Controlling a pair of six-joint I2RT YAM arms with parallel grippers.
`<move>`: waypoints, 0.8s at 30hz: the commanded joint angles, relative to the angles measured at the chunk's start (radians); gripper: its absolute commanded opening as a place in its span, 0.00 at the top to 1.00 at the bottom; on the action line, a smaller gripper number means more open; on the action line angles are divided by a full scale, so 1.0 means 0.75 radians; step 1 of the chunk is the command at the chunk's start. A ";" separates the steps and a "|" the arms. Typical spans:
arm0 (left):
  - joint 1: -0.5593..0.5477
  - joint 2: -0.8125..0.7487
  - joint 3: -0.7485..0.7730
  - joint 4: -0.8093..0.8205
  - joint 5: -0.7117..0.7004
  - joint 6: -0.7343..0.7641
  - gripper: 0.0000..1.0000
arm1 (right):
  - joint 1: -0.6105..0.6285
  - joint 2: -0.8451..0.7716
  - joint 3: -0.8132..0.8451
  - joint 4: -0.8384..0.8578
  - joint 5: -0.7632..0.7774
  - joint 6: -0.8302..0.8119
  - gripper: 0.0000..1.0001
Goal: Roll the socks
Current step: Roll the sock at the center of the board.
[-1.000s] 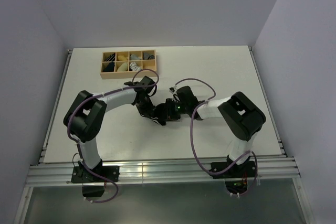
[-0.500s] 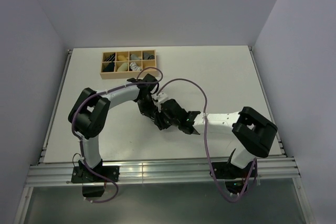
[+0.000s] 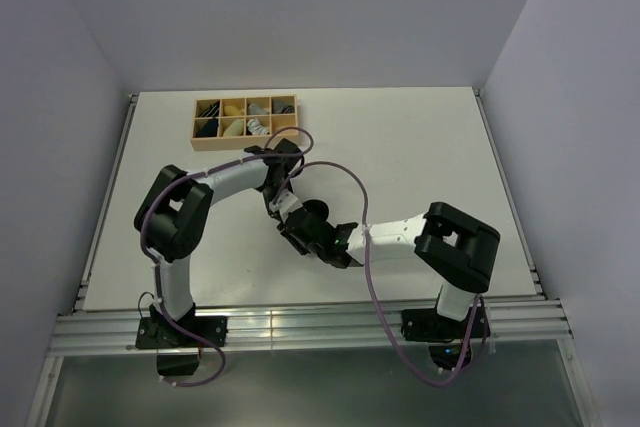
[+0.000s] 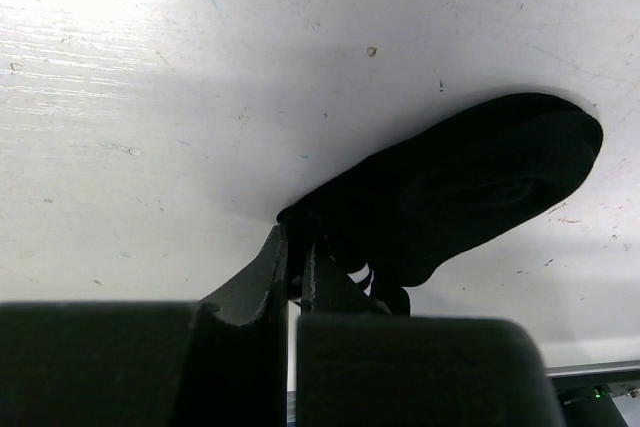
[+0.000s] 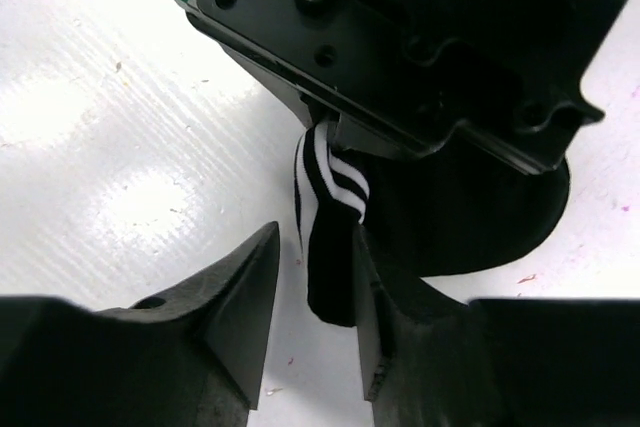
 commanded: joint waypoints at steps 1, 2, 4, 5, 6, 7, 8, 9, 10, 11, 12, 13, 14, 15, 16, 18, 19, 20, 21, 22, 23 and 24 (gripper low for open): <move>-0.002 0.066 -0.007 -0.006 -0.053 0.039 1.00 | 0.022 0.042 0.061 0.034 0.081 -0.049 0.60; -0.002 0.062 -0.011 -0.002 -0.053 0.035 1.00 | 0.022 0.050 0.059 0.036 0.073 -0.045 0.63; -0.002 0.042 -0.025 0.026 -0.045 0.035 0.98 | 0.022 0.068 0.057 0.034 0.065 -0.027 0.76; -0.002 0.031 -0.033 0.037 -0.043 0.029 0.96 | 0.022 0.071 0.049 0.036 0.049 -0.019 0.81; 0.000 0.025 -0.039 0.049 -0.041 0.025 0.94 | 0.020 0.071 0.045 0.036 0.040 -0.008 0.90; 0.002 0.007 -0.054 0.061 -0.035 0.023 0.89 | 0.018 0.071 0.040 0.032 0.034 0.000 0.93; 0.002 -0.003 -0.062 0.080 -0.033 0.013 0.86 | 0.014 0.069 0.034 0.032 0.020 0.012 0.97; 0.006 -0.016 -0.072 0.090 -0.033 0.007 0.84 | 0.006 0.065 0.026 0.032 -0.021 0.047 1.00; 0.008 -0.042 -0.090 0.102 -0.035 0.003 0.78 | -0.004 0.046 0.018 0.032 -0.060 0.063 1.00; 0.012 -0.056 -0.099 0.112 -0.047 -0.010 0.74 | -0.037 0.034 -0.006 0.044 -0.094 0.088 1.00; 0.016 -0.073 -0.107 0.110 -0.059 -0.016 0.70 | -0.057 0.020 -0.017 0.050 -0.188 0.132 1.00; 0.022 -0.105 -0.119 0.108 -0.067 -0.024 0.59 | -0.080 -0.005 -0.027 0.059 -0.245 0.159 1.00; 0.031 -0.126 -0.129 0.110 -0.067 -0.036 0.54 | -0.135 -0.015 -0.043 0.061 -0.303 0.184 1.00; 0.045 -0.150 -0.142 0.129 -0.067 -0.044 0.48 | -0.165 -0.021 -0.052 0.069 -0.372 0.241 1.00; 0.053 -0.205 -0.172 0.141 -0.067 -0.053 0.38 | -0.198 -0.034 -0.064 0.099 -0.500 0.270 1.00; 0.080 -0.263 -0.207 0.184 -0.067 -0.087 0.32 | -0.296 -0.034 -0.097 0.140 -0.646 0.364 1.00; 0.088 -0.318 -0.242 0.196 -0.067 -0.102 0.29 | -0.329 -0.028 -0.107 0.189 -0.768 0.394 1.00; 0.100 -0.345 -0.264 0.217 -0.067 -0.126 0.27 | -0.360 -0.026 -0.135 0.222 -0.826 0.429 1.00; 0.104 -0.375 -0.287 0.235 -0.067 -0.136 0.27 | -0.417 -0.017 -0.146 0.255 -0.882 0.496 1.00; 0.106 -0.426 -0.332 0.282 -0.067 -0.151 0.27 | -0.444 0.005 -0.154 0.312 -0.996 0.529 1.00; 0.108 -0.451 -0.358 0.307 -0.067 -0.175 0.28 | -0.470 0.019 -0.182 0.355 -1.043 0.568 1.00; 0.108 -0.498 -0.409 0.329 -0.065 -0.188 0.28 | -0.517 0.044 -0.203 0.406 -1.092 0.649 1.00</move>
